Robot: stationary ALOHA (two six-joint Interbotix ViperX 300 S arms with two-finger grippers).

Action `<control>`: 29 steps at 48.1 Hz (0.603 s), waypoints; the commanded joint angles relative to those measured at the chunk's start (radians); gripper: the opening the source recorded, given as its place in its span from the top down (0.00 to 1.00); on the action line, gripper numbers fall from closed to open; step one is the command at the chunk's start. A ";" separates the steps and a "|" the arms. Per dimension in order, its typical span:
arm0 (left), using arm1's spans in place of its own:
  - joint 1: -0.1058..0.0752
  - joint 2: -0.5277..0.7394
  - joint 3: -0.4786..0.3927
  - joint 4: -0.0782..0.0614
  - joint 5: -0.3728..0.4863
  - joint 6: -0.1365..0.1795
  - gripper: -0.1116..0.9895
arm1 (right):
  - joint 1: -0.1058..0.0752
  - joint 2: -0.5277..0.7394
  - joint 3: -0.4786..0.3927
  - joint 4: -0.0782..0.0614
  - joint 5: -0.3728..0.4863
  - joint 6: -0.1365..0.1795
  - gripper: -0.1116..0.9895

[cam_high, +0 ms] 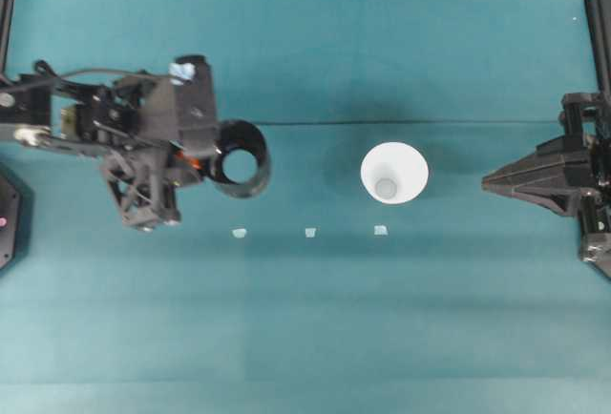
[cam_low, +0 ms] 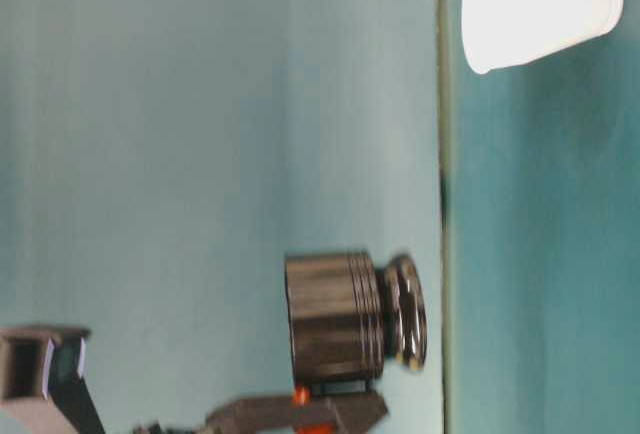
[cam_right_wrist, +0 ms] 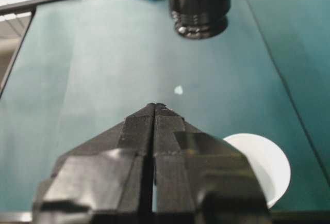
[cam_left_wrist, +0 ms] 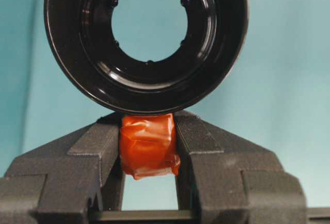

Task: Put the paper cup into the moved red handle cup holder.

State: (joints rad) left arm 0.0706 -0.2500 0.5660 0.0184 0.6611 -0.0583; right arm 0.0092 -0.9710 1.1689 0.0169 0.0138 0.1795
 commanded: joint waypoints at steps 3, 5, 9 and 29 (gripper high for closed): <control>-0.028 0.071 -0.075 0.003 -0.052 0.006 0.64 | 0.000 0.006 -0.018 0.002 -0.006 0.009 1.00; -0.032 0.097 -0.087 0.003 -0.064 0.008 0.64 | -0.002 0.006 -0.018 0.003 -0.006 0.009 1.00; -0.038 0.149 -0.115 0.003 -0.089 0.011 0.64 | -0.002 0.006 -0.018 0.002 -0.005 0.009 1.00; -0.041 0.236 -0.167 0.003 -0.094 0.034 0.64 | -0.002 0.006 -0.018 0.003 -0.006 0.009 1.00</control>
State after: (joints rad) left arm 0.0307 -0.0123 0.4126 0.0199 0.5752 -0.0276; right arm 0.0107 -0.9710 1.1689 0.0169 0.0138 0.1810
